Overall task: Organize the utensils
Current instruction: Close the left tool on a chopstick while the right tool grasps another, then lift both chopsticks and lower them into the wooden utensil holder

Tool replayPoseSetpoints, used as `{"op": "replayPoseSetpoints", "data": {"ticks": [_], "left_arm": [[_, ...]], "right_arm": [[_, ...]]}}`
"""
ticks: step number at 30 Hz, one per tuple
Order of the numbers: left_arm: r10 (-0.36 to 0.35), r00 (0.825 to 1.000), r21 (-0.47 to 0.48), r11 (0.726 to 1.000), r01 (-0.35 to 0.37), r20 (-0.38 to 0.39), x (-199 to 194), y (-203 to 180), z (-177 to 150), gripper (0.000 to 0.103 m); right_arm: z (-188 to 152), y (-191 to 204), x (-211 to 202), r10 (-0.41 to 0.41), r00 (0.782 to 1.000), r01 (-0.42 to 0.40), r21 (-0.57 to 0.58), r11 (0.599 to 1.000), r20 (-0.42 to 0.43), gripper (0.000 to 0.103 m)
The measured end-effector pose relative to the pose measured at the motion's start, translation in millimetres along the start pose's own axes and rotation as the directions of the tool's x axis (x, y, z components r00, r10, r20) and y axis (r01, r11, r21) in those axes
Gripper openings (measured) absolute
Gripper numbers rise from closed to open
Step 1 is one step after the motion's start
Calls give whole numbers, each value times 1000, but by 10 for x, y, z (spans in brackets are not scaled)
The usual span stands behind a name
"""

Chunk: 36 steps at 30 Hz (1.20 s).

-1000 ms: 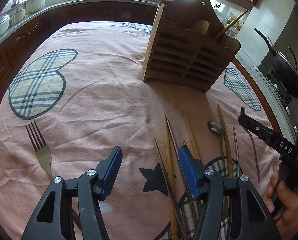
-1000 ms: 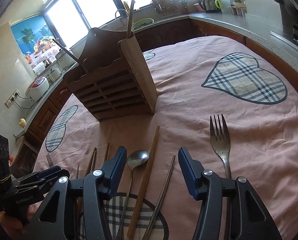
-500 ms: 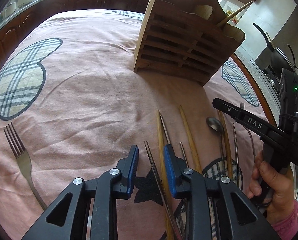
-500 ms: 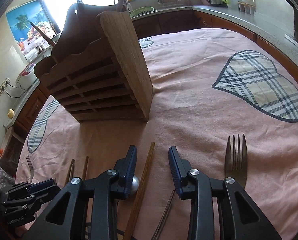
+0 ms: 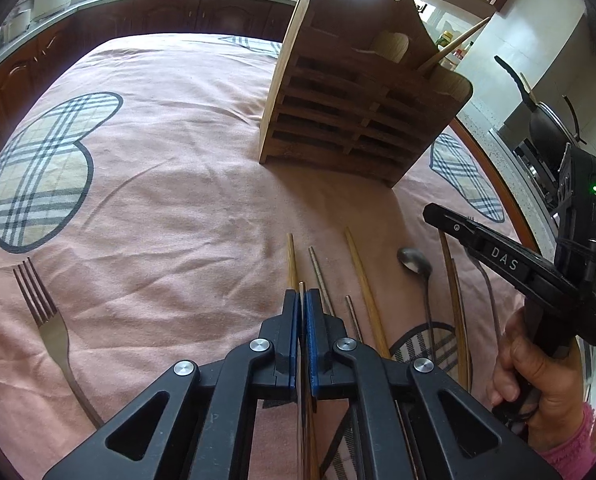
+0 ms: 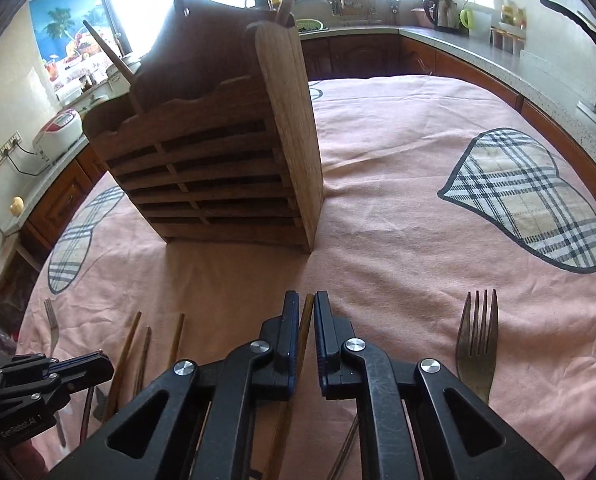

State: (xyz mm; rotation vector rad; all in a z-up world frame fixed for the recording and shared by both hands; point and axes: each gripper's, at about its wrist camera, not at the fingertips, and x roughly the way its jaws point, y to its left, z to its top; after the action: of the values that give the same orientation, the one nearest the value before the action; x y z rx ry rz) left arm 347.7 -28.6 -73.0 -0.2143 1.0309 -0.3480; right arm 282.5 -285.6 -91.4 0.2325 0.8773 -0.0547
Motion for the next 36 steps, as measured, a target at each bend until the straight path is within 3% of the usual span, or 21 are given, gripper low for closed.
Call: {"op": "replayPoseSetpoints", "data": {"ticks": [9,22,36], "left_arm": [[-24,993,13,1000,23,114,-579,-94,-47,2],[-51,970,40,998,43,237,-1384,-177,-330,2],[-53,946,42,998,42,319,-1910,-146,-537,2]], "right_arm": [[56,-12,-656,97,989,-103,46,994,113,5],[21,134,-1401,132,961,-143,27,989,243,4],[-59,192,-1891,158,933,-168,2,986,324,4]]}}
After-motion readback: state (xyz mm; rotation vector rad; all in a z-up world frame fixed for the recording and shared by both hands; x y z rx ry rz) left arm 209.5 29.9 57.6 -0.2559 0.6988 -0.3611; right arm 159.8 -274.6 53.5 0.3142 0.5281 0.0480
